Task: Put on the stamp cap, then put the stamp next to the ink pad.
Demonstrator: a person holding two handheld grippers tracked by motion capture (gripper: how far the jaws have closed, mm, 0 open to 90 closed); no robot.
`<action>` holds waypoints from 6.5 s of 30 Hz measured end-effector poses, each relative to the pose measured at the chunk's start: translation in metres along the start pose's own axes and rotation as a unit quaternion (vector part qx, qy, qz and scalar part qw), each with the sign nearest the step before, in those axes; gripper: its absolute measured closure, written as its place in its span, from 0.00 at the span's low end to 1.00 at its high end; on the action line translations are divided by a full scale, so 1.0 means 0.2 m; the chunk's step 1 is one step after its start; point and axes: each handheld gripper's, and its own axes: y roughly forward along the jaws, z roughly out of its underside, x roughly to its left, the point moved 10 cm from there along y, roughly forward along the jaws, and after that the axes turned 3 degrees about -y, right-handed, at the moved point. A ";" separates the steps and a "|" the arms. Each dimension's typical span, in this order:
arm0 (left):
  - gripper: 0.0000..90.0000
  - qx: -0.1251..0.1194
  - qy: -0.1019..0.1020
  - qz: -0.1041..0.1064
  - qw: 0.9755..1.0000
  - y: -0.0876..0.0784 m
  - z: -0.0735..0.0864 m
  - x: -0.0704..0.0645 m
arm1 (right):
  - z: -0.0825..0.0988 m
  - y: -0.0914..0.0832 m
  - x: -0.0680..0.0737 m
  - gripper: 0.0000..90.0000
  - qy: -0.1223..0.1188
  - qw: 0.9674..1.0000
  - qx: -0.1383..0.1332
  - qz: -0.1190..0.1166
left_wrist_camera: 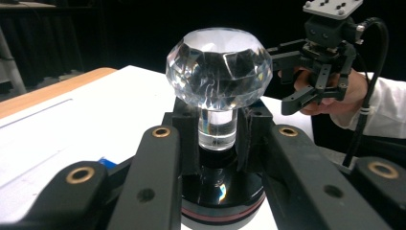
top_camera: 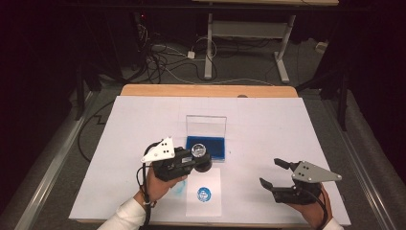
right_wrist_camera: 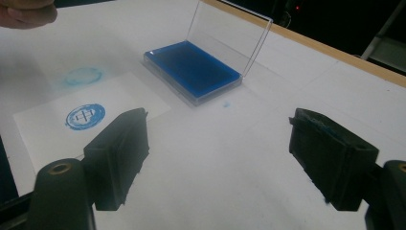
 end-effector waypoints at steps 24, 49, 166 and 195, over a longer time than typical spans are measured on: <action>0.80 -0.001 0.007 -0.066 0.998 -0.13 -0.03 0.20 | -0.01 -0.04 -0.02 0.24 -0.015 1.000 -0.009 0.014; 0.80 0.018 0.000 -0.125 0.992 -0.21 0.03 0.39 | -0.01 -0.01 -0.03 0.24 -0.021 1.000 -0.005 0.015; 0.21 0.136 0.067 -0.238 0.959 -0.24 0.18 0.60 | 0.01 0.05 0.00 0.24 -0.055 0.998 0.005 0.024; 0.21 0.134 0.127 -0.222 0.957 -0.27 0.10 0.35 | 0.01 0.01 0.03 0.22 -0.078 0.994 -0.006 0.071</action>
